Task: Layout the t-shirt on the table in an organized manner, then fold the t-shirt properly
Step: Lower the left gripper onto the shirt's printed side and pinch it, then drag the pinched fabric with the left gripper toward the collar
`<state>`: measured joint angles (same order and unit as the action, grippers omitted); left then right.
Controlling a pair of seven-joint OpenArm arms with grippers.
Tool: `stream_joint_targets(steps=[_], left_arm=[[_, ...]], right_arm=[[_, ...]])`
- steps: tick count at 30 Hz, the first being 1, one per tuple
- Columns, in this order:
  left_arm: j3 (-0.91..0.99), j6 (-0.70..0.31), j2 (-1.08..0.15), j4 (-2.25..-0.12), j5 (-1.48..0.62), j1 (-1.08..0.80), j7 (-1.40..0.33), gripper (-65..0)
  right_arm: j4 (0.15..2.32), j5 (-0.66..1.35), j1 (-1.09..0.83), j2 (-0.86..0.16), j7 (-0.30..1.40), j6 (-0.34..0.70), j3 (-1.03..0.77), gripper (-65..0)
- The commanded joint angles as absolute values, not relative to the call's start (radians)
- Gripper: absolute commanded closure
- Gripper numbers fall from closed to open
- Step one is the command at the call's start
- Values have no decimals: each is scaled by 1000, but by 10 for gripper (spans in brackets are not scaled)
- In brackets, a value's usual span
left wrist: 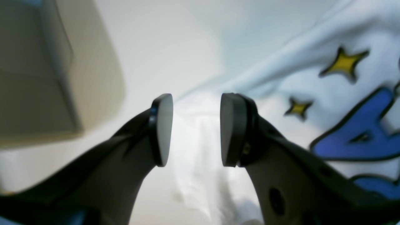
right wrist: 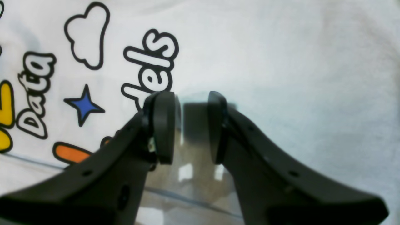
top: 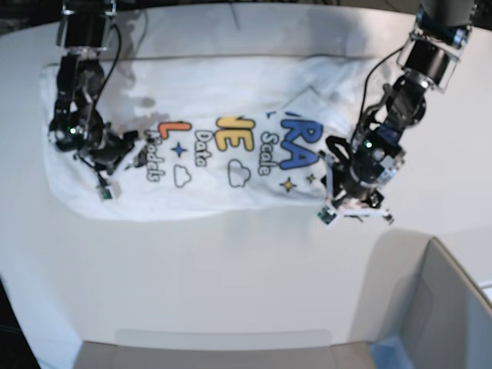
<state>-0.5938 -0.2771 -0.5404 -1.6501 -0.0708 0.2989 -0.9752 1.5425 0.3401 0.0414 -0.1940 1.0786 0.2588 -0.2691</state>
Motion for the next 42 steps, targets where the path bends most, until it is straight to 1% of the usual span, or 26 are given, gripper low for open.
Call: stream_joint_targets(steps=[1, 7, 13, 16, 17, 18, 20, 21, 22, 23, 27, 29, 31, 34, 36, 39, 42], left_arm=[[-622, -266, -547, -1659, -39, 340, -961, -252], [-768, -266, -544, -1506, -10, 440, -955, -252], [-797, -266, -530, -1377, -12, 478, -871, -250], [-866, -266, -530, -1333, -13, 509, -855, -245], [-891, -268, -530, -1325, -13, 516, -854, -234], [-914, -268, -530, -1323, -13, 521, -848, -210], [-928, -268, -532, -1323, -13, 521, -842, -130], [-926, -268, -532, -1323, -13, 521, -842, -76], [-926, -268, -532, -1323, -13, 521, -842, -35], [-928, -269, -532, -1323, -13, 521, -845, -10], [-924, -329, -536, -1331, -13, 516, -854, 0], [-892, -338, -536, -1353, -13, 513, -854, 0], [-816, -341, -536, -1397, -13, 490, -858, 0], [-677, -346, -536, -1517, -12, 412, -917, 0], [-634, -351, -538, -1603, -10, 377, -954, 0], [-590, -418, -547, -1738, -8, 308, -1026, 0], [-539, -447, -549, -1867, -8, 213, -1078, 0]], right_arm=[[1555, 346, 56, -203, 1075, 263, -271, -187], [1555, 346, 56, -203, 1075, 263, -271, -187], [1555, 346, 54, -206, 1075, 263, -271, -187], [1555, 346, 54, -206, 1075, 263, -271, -187], [1555, 346, 54, -206, 1075, 263, -271, -187], [1555, 346, 54, -206, 1075, 263, -271, -187], [1555, 346, 56, -206, 1075, 263, -271, -187], [1555, 346, 56, -206, 1075, 263, -271, -187], [1555, 346, 56, -206, 1075, 263, -271, -187], [1555, 346, 56, -206, 1075, 263, -271, -187], [1555, 346, 56, -205, 1075, 263, -271, -187], [1555, 346, 56, -203, 1075, 262, -271, -187], [1555, 346, 56, -203, 1075, 262, -271, -187], [1555, 346, 56, -203, 1075, 262, -271, -187], [1555, 346, 56, -203, 1075, 262, -272, -187], [1555, 346, 56, -203, 1075, 262, -272, -187], [1555, 346, 56, -203, 1075, 262, -272, -187]])
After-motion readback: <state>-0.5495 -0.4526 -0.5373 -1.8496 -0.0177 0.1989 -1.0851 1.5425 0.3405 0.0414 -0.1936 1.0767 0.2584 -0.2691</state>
